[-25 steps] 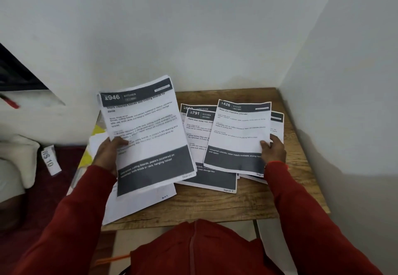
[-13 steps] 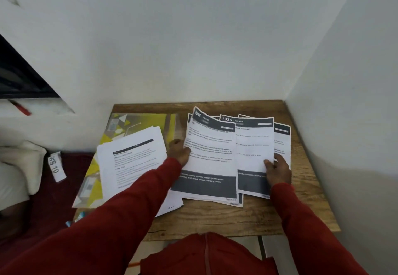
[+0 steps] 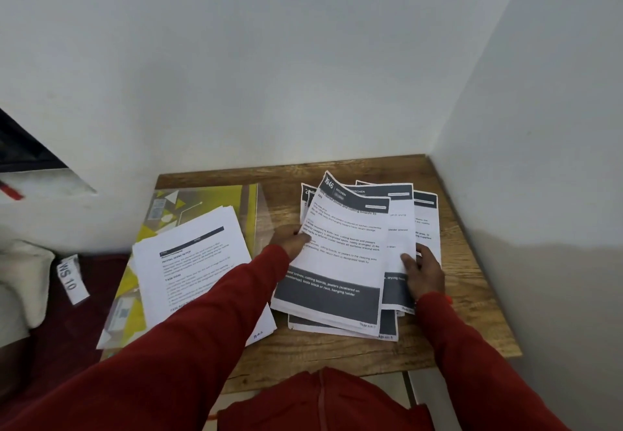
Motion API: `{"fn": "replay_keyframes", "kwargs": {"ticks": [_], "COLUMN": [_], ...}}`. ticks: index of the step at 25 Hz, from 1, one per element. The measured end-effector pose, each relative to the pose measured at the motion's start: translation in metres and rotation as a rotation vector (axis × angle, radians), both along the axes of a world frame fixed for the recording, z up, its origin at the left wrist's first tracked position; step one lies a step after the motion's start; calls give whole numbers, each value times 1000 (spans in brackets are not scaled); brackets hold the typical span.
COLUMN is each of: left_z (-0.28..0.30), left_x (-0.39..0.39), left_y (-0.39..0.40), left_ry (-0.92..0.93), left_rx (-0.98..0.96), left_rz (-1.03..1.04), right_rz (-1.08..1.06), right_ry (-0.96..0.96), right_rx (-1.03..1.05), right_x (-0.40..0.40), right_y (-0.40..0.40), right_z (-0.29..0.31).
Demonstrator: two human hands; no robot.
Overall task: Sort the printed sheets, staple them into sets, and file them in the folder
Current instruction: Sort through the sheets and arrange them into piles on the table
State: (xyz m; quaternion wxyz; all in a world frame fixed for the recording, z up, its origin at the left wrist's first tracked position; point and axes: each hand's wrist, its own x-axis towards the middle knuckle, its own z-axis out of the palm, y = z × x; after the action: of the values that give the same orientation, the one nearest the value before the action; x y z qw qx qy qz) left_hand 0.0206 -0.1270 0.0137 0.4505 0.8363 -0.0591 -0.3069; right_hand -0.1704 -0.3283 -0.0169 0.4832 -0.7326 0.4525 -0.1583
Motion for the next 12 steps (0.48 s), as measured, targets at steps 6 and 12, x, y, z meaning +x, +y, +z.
{"fn": "replay_keyframes", "kwargs": {"ticks": [6,12], "left_z": [46,142], "left_x": [23,28], "left_y": [65,203], "left_ry": [-172,-333], "left_rx": [-146,-250], "left_rz": [146,467], "right_rz": [-66,105], "right_ry": [-108,-128], "right_rx": [13,-6], "right_x": [-2,36], "right_y": [4,35], "right_z": [12,32]}}
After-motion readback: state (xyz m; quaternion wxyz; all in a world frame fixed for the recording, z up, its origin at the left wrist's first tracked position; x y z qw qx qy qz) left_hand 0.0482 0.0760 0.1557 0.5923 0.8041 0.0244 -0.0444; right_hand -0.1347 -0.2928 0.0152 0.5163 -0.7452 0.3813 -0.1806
